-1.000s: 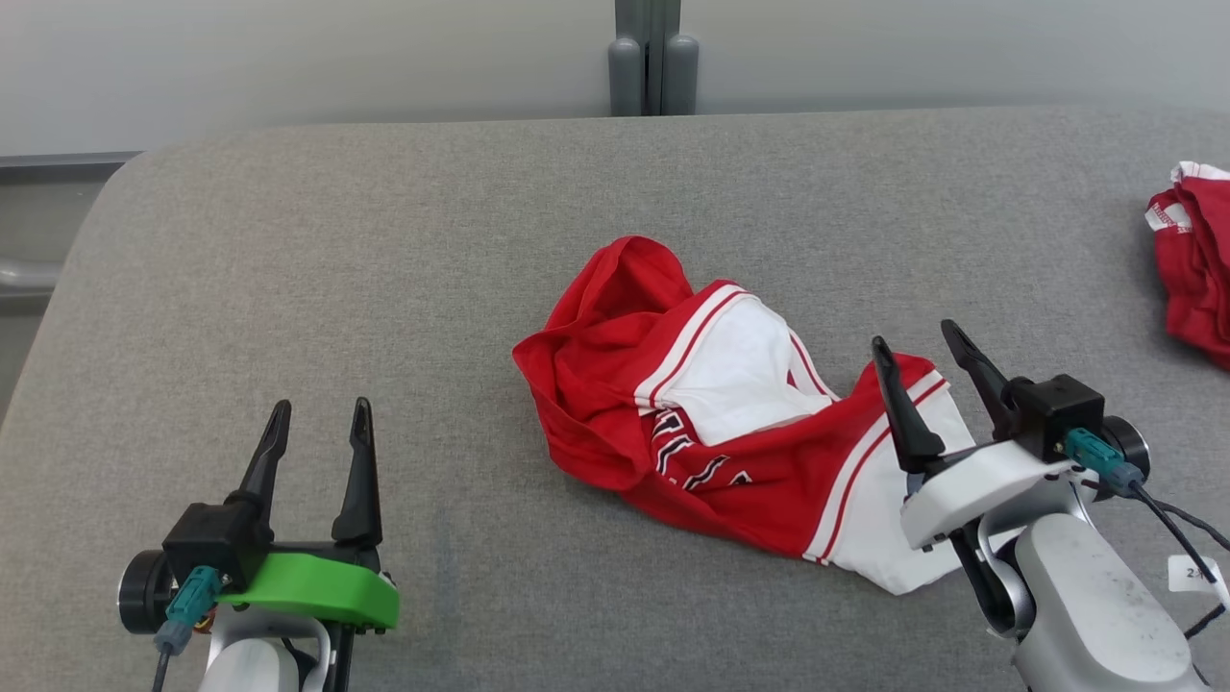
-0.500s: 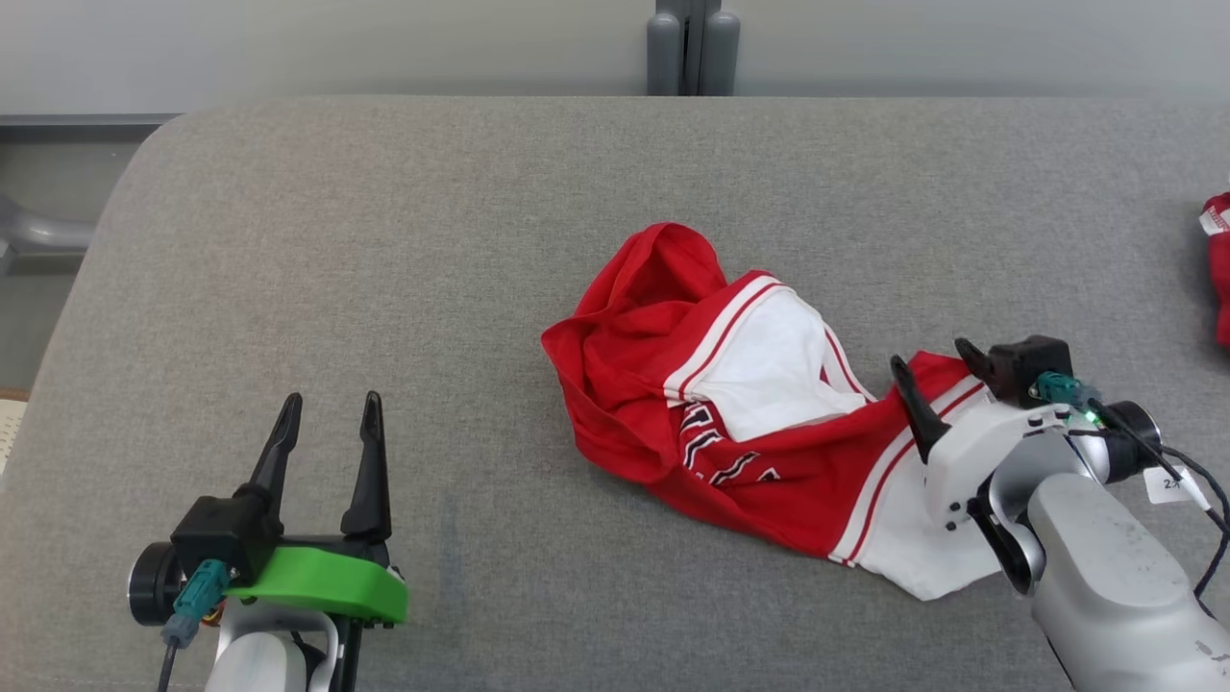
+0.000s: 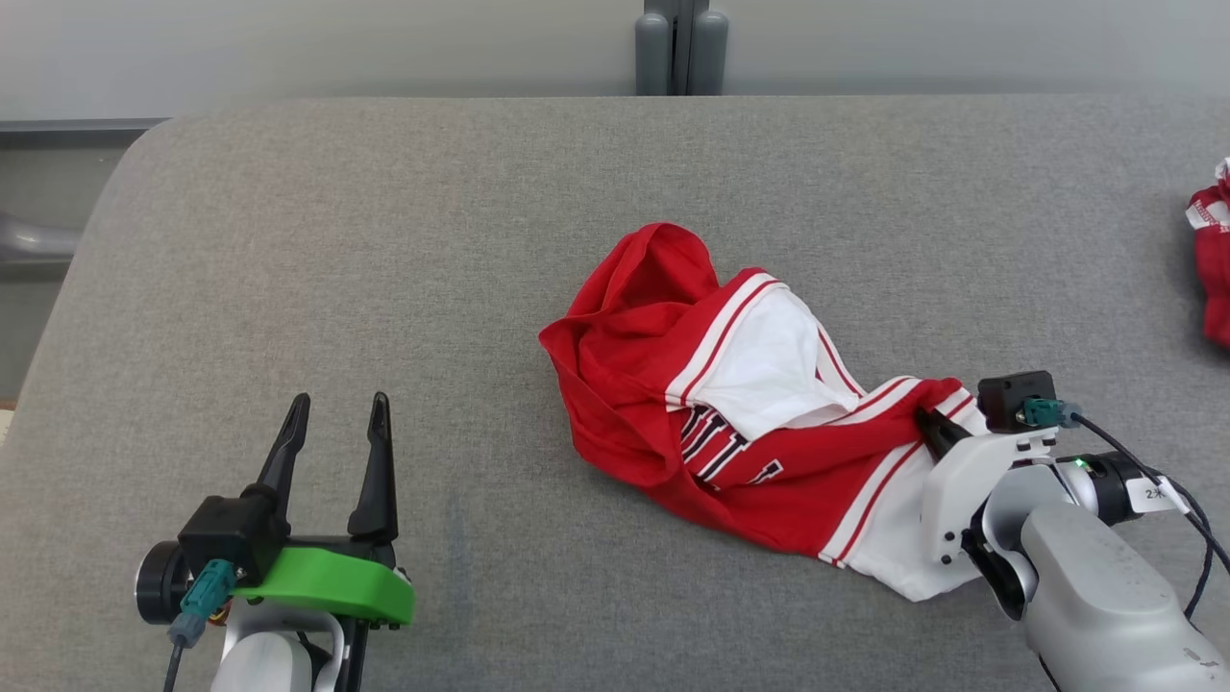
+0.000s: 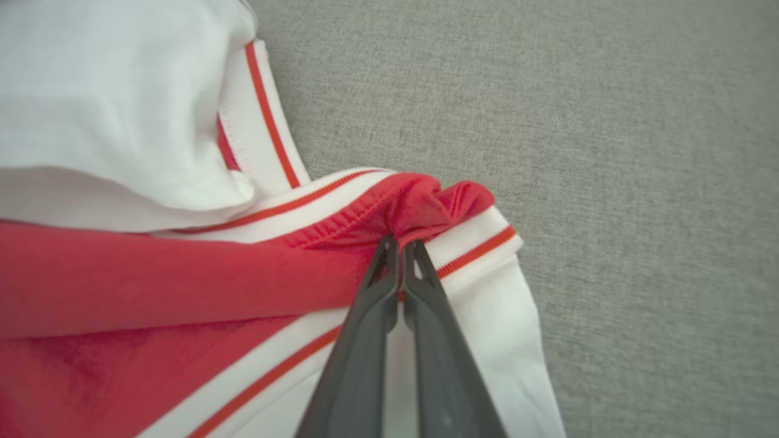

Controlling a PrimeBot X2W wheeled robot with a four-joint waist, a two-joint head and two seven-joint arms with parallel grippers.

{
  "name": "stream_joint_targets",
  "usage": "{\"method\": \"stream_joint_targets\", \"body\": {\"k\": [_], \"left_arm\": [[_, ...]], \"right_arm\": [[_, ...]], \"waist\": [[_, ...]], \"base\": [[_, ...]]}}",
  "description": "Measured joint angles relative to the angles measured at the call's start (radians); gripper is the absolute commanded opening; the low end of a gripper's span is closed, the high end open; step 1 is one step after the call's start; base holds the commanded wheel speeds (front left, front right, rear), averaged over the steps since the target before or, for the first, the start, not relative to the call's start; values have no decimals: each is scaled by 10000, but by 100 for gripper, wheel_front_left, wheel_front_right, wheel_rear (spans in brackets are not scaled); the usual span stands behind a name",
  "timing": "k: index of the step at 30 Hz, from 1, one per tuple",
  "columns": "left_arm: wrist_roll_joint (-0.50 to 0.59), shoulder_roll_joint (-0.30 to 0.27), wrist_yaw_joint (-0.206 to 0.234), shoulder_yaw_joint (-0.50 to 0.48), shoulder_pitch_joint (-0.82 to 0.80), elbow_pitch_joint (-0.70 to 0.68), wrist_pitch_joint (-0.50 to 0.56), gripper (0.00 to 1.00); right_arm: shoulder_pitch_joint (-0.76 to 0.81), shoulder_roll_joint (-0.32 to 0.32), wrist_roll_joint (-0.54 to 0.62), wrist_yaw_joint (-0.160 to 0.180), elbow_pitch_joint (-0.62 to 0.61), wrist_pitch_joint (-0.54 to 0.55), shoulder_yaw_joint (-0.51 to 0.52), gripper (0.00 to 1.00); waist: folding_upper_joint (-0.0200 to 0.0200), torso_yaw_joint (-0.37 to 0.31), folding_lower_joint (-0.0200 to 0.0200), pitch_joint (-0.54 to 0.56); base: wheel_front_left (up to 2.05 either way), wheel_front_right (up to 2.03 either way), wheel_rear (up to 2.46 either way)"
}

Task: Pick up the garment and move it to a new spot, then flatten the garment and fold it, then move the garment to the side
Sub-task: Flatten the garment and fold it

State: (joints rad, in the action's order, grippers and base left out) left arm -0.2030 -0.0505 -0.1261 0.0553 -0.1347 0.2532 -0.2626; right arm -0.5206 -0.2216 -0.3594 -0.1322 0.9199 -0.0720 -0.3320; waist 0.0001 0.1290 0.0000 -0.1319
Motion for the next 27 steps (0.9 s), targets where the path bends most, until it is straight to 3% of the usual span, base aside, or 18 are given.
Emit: {"method": "stream_joint_targets", "body": {"k": [13, 14, 15, 21, 27], "left_arm": [[15, 0, 2, -31, 21, 8, 0, 100], [15, 0, 2, -33, 30, 6, 0, 100], [15, 0, 2, -31, 35, 8, 0, 100], [19, 0, 2, -17, 60, 4, 0, 100], [111, 2, 0, -102, 122, -17, 0, 100]], "right_arm": [[-24, -616, -274, 6, 591, -1452, 1363, 0], [-11, -566, -257, 6, 556, -1526, 1390, 38], [3, -499, -217, 6, 487, -1588, 1383, 100], [179, -284, -58, 6, -625, -1868, 1822, 100], [1288, 92, 405, 6, -3183, -1906, 2562, 100]], "waist": [[0, -241, 0, 164], [0, -272, 0, 170], [0, -299, 0, 175], [0, -417, 0, 274], [0, -579, 0, 379]], "base": [[0, 0, 0], [0, 0, 0], [0, 0, 0], [0, 0, 0], [0, 0, 0]]}}
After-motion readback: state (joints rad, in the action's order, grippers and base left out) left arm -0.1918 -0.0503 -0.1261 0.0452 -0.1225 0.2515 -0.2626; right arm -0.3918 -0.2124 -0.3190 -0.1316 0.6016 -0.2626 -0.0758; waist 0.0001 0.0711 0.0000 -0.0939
